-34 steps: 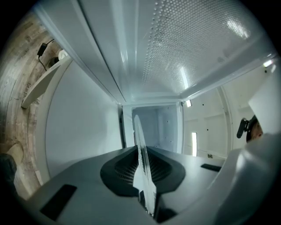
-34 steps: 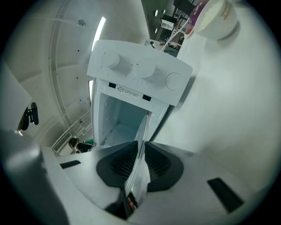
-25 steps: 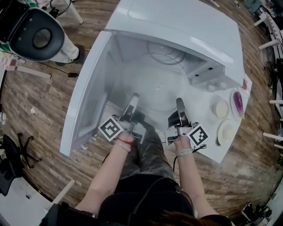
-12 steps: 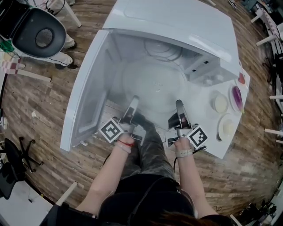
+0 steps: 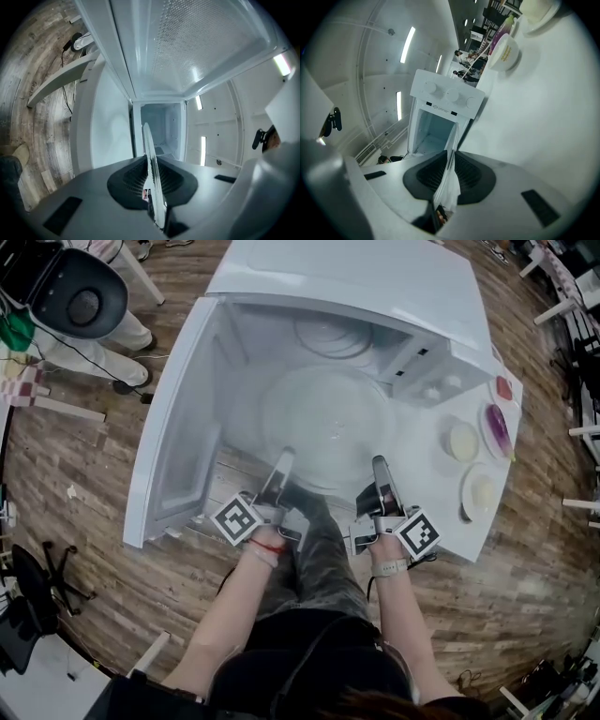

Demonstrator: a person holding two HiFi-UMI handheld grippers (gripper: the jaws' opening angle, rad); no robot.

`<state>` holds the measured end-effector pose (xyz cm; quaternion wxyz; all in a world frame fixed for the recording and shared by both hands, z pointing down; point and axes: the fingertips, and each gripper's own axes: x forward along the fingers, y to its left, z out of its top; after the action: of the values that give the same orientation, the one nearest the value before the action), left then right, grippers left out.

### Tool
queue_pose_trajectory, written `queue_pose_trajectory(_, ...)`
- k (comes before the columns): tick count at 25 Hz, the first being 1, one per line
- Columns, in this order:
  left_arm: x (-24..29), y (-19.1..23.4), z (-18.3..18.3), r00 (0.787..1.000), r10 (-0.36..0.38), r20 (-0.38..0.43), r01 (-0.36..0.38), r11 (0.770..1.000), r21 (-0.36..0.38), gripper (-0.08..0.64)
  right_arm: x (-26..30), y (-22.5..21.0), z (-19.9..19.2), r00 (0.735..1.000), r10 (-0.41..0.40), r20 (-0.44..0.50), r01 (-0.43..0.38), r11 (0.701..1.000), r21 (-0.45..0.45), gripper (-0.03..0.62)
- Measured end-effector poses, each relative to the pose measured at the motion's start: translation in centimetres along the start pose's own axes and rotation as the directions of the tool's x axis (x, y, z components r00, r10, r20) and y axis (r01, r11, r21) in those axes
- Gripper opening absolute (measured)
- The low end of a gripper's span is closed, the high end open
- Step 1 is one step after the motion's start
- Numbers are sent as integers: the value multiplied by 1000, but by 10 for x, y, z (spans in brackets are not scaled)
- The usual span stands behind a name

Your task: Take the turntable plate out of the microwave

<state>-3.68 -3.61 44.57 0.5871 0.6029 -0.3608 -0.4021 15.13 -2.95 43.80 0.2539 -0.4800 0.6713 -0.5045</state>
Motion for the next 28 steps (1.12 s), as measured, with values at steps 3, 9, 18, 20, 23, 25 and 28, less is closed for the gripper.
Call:
queue_pose_trajectory(3,-7,2,-7,1000,2,-16,-2,1000,2,34,-12,-2,-2,1000,-7,15,8,1000,-2,64)
queue_pose_trajectory(9,-18,6,-23,999,7,-45,-7,1000,-12,34,-35,-10,-6,999,-18,42,18,1000,8,64)
queue_pose_trajectory(18,-34,18,-39,996,29,-80,-30,1000,-7,34,-62,-25,-16,996,-51,67,49,998,31,63)
queue_pose_trajectory(20,-37,21,-42,996,32,-84,-33,999,-12,35,-66,-28,-18,996,-54,69,51,998,34,64)
queue_pose_trajectory(23,-40,24,-46,996,34,-87,-36,999,-18,34,-71,-30,-20,996,-57,69,54,998,32,64)
queue_pose_trajectory(25,-43,25,-48,995,34,-88,-36,999,-18,34,-75,-31,-21,996,-62,70,59,998,34,63)
queue_pose_trajectory(28,-46,26,-50,995,31,-90,-33,999,-18,34,-78,-32,-22,996,-63,70,61,998,30,63)
